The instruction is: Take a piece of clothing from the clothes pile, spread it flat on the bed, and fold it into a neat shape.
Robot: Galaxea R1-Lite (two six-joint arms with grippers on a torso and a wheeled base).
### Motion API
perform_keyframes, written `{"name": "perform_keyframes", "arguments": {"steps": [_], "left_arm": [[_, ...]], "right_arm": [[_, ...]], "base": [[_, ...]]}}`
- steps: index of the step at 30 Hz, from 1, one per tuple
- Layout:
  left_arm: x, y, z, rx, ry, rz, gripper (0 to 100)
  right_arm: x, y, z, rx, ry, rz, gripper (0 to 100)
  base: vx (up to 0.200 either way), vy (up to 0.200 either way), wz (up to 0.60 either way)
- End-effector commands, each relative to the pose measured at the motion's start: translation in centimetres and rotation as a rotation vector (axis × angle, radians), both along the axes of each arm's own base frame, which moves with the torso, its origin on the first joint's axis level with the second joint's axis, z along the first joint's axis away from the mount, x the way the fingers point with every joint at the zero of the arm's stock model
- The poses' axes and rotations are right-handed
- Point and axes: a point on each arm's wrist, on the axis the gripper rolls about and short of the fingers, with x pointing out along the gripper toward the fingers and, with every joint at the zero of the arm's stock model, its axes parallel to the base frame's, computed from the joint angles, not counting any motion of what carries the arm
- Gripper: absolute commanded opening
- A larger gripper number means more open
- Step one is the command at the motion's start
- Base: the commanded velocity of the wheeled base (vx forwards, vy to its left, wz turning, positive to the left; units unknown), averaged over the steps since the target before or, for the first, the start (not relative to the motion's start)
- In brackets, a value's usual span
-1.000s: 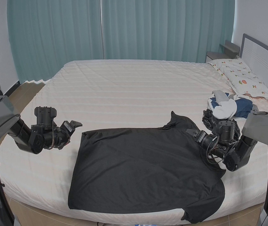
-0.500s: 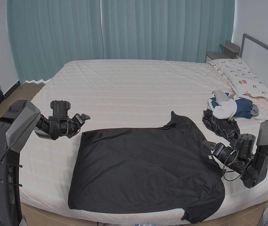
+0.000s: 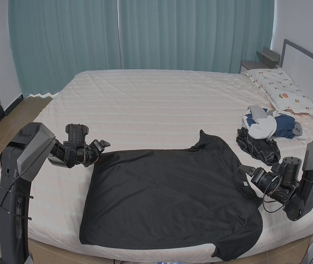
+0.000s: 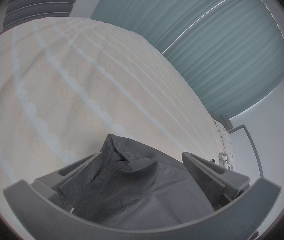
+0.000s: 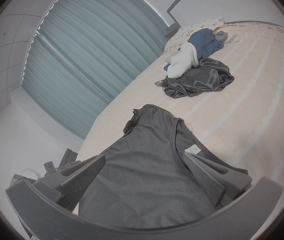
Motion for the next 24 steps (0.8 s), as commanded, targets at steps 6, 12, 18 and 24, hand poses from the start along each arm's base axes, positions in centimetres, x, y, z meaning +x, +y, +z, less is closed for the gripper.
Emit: {"name": "perform_keyframes", "arguments": {"steps": [6,12,18,24], "left_arm": [[0.8,-0.2,-0.7,0.001,0.033,-0.003,0],[1.5,0.8,-0.6,0.026,0.023,0.056,0],[2.3,2.1,0.1,0.045,-0.011,0.127,0],[2.7,2.7,-0.3,0.044,-0.018,0.140,0]], "right_arm": [[0.0,0.0,0.2,0.004,-0.015,-0.001,100],[0.0,0.0,0.1,0.002,-0.012,-0.004,100],[0.1,0.0,0.1,0.002,-0.012,-0.004,100],[0.1,0.0,0.0,0.001,-0.009,-0.005,100]], "base": [[0.000,0.000,0.00],[0.000,0.000,0.00],[0.000,0.000,0.00],[0.000,0.000,0.00]]}}
